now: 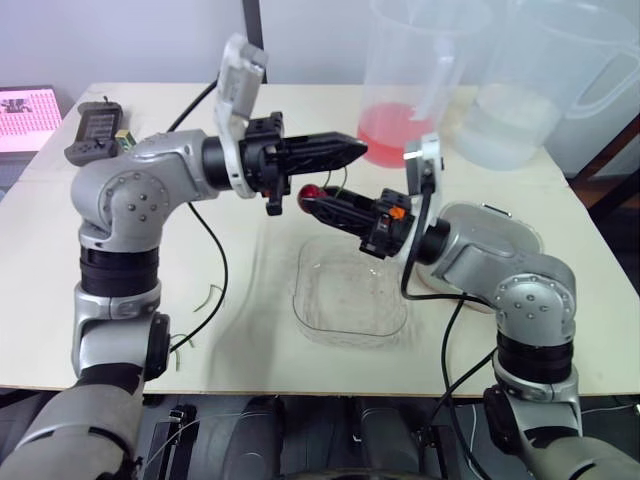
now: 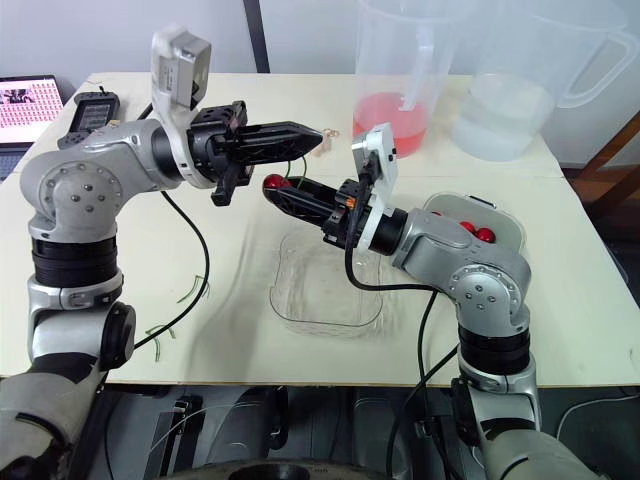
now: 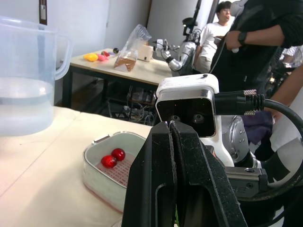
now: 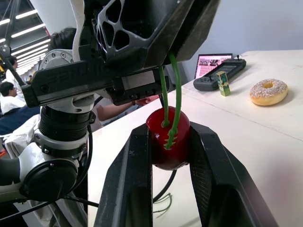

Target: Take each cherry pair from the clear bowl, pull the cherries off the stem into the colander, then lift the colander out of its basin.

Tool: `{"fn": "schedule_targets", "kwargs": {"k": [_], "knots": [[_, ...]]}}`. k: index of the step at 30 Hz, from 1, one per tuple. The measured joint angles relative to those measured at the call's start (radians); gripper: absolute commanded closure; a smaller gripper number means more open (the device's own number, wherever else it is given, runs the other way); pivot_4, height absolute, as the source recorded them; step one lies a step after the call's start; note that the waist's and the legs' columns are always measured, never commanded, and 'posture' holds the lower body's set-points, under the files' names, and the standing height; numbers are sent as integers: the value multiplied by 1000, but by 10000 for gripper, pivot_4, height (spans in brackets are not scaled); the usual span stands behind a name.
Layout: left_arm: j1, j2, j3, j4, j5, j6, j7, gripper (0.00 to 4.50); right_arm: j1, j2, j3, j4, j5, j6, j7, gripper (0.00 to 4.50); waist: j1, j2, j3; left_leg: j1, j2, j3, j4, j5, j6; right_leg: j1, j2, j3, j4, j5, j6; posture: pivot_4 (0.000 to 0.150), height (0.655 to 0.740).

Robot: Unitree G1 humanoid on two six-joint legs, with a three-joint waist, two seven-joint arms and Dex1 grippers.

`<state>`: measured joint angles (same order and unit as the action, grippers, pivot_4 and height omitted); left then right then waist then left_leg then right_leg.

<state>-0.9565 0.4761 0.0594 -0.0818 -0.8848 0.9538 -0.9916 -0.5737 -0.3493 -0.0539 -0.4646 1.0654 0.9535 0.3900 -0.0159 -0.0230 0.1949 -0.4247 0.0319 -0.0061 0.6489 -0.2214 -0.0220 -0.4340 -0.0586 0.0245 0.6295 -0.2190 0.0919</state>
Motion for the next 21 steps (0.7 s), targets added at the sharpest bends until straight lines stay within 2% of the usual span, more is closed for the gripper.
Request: {"fn": "schedule_targets", "kwargs": {"k": [10, 21], "knots": [[1, -2, -3, 1, -1, 1, 1, 45000, -12, -77, 42, -2, 32, 96, 9, 39284, 0, 0, 0, 0, 0, 0, 0, 0, 0, 0, 0, 0, 0, 0, 0, 1500, 7321], [1, -7, -3, 1, -2, 1, 0, 45000, -12, -95, 51, -3, 60, 132, -1, 39284, 0, 0, 0, 0, 0, 0, 0, 0, 0, 0, 0, 0, 0, 0, 0, 1500, 7321]]}}
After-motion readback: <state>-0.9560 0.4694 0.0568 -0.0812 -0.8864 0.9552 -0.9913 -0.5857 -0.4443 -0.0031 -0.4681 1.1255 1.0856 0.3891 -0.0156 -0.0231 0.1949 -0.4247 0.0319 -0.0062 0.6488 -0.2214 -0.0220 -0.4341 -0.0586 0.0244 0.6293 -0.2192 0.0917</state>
